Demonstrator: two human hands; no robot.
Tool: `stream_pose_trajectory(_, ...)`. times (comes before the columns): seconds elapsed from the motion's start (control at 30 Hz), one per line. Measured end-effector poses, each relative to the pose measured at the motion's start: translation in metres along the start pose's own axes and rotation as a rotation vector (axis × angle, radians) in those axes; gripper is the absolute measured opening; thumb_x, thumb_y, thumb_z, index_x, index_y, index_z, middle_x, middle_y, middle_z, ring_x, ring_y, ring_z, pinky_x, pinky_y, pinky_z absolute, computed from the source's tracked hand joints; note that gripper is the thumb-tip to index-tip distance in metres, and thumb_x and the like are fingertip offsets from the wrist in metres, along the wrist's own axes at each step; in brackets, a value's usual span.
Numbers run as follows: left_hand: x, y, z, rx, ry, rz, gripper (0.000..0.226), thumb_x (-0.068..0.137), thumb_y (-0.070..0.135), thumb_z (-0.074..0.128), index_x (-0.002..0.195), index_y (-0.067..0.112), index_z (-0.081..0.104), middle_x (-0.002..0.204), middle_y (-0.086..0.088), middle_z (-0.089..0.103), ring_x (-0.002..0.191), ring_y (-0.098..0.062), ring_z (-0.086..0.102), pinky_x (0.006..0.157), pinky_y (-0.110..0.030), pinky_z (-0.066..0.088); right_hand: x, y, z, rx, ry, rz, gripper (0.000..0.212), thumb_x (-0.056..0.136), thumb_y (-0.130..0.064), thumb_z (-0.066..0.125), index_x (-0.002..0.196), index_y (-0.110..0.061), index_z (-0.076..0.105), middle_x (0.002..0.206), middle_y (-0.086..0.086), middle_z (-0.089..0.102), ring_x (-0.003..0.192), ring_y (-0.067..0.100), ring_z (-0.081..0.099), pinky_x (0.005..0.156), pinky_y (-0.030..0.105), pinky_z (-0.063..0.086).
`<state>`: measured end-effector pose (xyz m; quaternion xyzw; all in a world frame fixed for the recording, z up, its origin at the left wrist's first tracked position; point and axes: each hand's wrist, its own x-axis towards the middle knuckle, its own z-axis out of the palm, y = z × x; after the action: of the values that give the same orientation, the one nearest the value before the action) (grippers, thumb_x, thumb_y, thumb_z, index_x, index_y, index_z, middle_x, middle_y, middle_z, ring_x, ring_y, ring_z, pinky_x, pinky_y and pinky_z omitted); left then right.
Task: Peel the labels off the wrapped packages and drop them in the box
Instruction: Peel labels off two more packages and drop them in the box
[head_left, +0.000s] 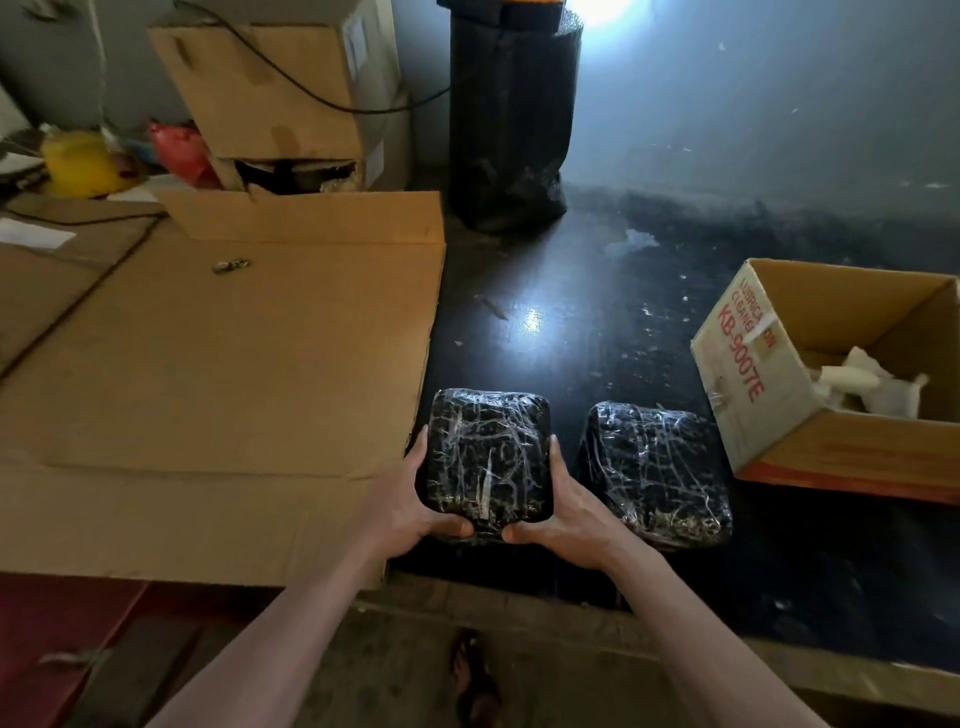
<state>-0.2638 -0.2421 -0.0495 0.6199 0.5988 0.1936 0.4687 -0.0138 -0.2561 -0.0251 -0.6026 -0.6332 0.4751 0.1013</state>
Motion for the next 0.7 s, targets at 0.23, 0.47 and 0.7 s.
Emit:
stream_pose_trajectory(0.23, 0.002, -0.009, 0.006, -0.023, -0.041, -0.035, 0.159, 0.041, 0.060, 0.099, 0.162, 0.042, -0.002, 0.156, 0.011, 0.041, 0.140, -0.014, 0.043, 0.115, -0.039, 0.039, 0.001, 0.008, 0.011, 0.007, 0.010, 0.081, 0.149, 0.063, -0.059, 0.086, 0.149, -0.033, -0.034, 0.156, -0.003, 0.041, 0.138, 0.018, 0.042, 0.116, 0.039, 0.034)
stream_pose_trajectory(0.47, 0.002, -0.009, 0.007, -0.004, -0.041, -0.049, 0.155, 0.046, 0.051, 0.100, 0.161, 0.044, -0.005, 0.154, 0.011, 0.044, 0.136, -0.014, 0.047, 0.110, -0.034, 0.043, 0.001, 0.012, 0.010, 0.009, 0.010, 0.127, 0.150, 0.061, -0.059, 0.088, 0.152, -0.032, -0.028, 0.156, -0.002, 0.042, 0.138, 0.018, 0.043, 0.114, 0.036, 0.037)
stream_pose_trajectory(0.7, -0.008, -0.009, 0.007, 0.033, 0.021, -0.051, 0.154, 0.047, 0.060, 0.097, 0.161, 0.043, -0.005, 0.165, 0.009, 0.028, 0.148, -0.020, 0.036, 0.116, -0.040, 0.037, -0.023, 0.000, 0.003, -0.170, 0.056, 0.125, 0.138, 0.064, -0.074, 0.076, 0.160, -0.022, -0.008, 0.157, 0.003, 0.038, 0.143, 0.021, 0.036, 0.112, 0.036, 0.035)
